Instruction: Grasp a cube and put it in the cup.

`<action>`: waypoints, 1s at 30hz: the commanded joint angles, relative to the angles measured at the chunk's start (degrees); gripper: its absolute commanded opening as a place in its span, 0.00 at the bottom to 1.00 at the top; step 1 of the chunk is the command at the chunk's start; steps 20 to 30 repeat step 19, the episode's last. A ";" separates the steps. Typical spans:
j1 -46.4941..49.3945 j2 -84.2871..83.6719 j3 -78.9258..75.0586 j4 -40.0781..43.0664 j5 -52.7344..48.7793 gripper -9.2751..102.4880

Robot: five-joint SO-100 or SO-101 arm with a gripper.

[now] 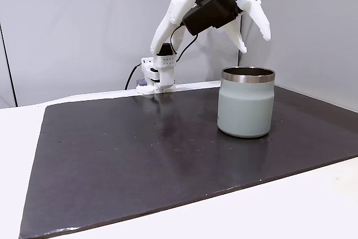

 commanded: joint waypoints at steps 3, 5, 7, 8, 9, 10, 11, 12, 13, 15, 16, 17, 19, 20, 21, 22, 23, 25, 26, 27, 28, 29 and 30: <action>0.35 3.69 -2.20 0.35 -0.26 0.30; 0.44 4.22 -2.11 0.35 -0.44 0.30; 0.62 5.10 -1.23 0.35 -0.44 0.30; 0.70 5.62 -0.62 0.35 -0.53 0.30; 0.88 5.98 -0.26 0.35 -0.53 0.30; 1.05 6.15 0.00 0.35 -0.53 0.30; 1.14 6.33 0.09 0.35 -0.53 0.30; 1.23 6.42 0.09 0.35 -0.62 0.30; 1.32 6.42 0.18 0.35 -0.79 0.30; 1.32 6.59 0.26 0.35 -0.79 0.30; 1.32 6.77 0.53 0.35 -0.79 0.29; 1.32 6.86 0.88 0.35 -0.79 0.29; 1.14 7.38 1.93 0.35 -0.79 0.29; 1.14 7.38 1.93 0.35 -0.79 0.29; 1.14 7.38 1.93 0.35 -0.79 0.29; 1.14 7.38 1.93 0.35 -0.79 0.29; 1.14 7.38 1.93 0.35 -0.79 0.29; 1.14 7.38 1.93 0.35 -0.79 0.29; 1.14 7.38 1.93 0.35 -0.79 0.29; 1.14 7.38 1.93 0.35 -0.79 0.29; 1.14 7.38 1.93 0.35 -0.79 0.29; 1.14 7.38 1.93 0.35 -0.79 0.29; 1.14 7.38 1.93 0.35 -0.79 0.29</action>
